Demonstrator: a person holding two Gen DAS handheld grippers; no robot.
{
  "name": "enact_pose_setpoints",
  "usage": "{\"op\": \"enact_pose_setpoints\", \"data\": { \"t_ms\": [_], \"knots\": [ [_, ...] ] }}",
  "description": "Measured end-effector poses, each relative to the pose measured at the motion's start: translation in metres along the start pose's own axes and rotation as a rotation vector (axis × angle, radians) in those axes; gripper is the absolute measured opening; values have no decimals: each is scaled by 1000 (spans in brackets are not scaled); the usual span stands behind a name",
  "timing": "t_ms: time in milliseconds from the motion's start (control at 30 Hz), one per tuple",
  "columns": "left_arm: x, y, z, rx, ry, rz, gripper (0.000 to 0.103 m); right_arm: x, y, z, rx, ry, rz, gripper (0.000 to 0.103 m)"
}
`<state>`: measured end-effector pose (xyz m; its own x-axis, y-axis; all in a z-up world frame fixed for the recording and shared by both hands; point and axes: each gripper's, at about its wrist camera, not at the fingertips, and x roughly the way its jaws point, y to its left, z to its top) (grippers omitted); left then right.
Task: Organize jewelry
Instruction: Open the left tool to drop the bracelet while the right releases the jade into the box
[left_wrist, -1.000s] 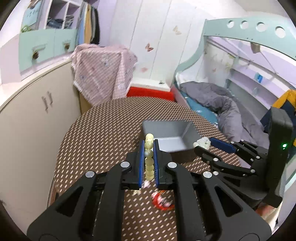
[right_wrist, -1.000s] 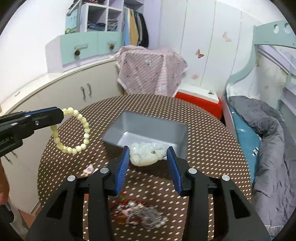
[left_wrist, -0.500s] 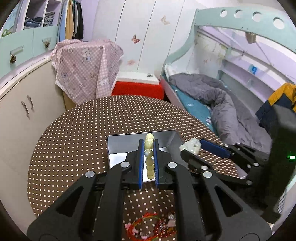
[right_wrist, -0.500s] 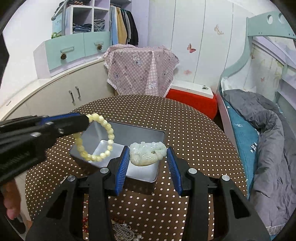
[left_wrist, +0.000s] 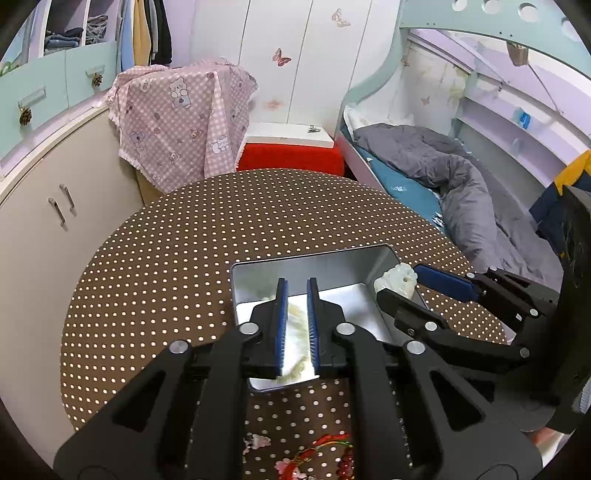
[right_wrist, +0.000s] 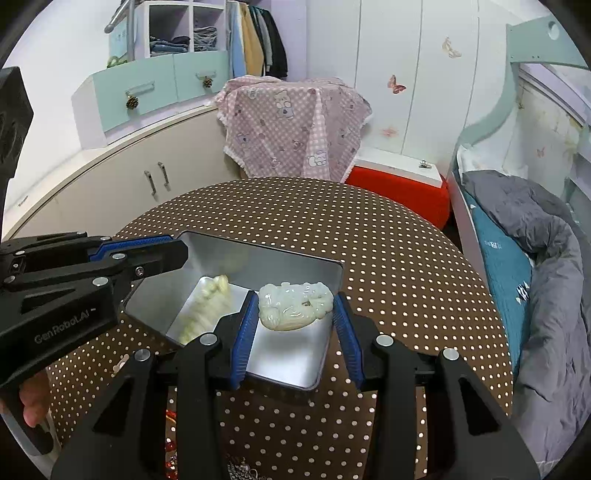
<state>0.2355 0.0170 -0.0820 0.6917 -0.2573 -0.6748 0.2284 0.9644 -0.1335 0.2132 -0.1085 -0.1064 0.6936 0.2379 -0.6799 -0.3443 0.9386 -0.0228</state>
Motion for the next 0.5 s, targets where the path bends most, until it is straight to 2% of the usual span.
{"op": "enact_pose_setpoints", "data": {
  "t_ms": [33,67,100,200,333,500],
  "knots": [
    [-1,0,0,3,-4,4,60,1,0,0,-1,4,3,39],
    [-6,1,0,4,-28,13,72,2,1,1,-6,4,2,39],
    [-10,1,-1,6,-53,22,74,4,1,1,-10,7,1,39],
    [-15,5,-1,8,-61,35,74,9,3,2,-15,24,6,39],
    [-18,15,-4,-4,-62,80,74,14,8,2,-27,41,13,39],
    [-16,27,-9,-24,-46,100,74,21,13,3,-41,64,5,39]
  ]
}}
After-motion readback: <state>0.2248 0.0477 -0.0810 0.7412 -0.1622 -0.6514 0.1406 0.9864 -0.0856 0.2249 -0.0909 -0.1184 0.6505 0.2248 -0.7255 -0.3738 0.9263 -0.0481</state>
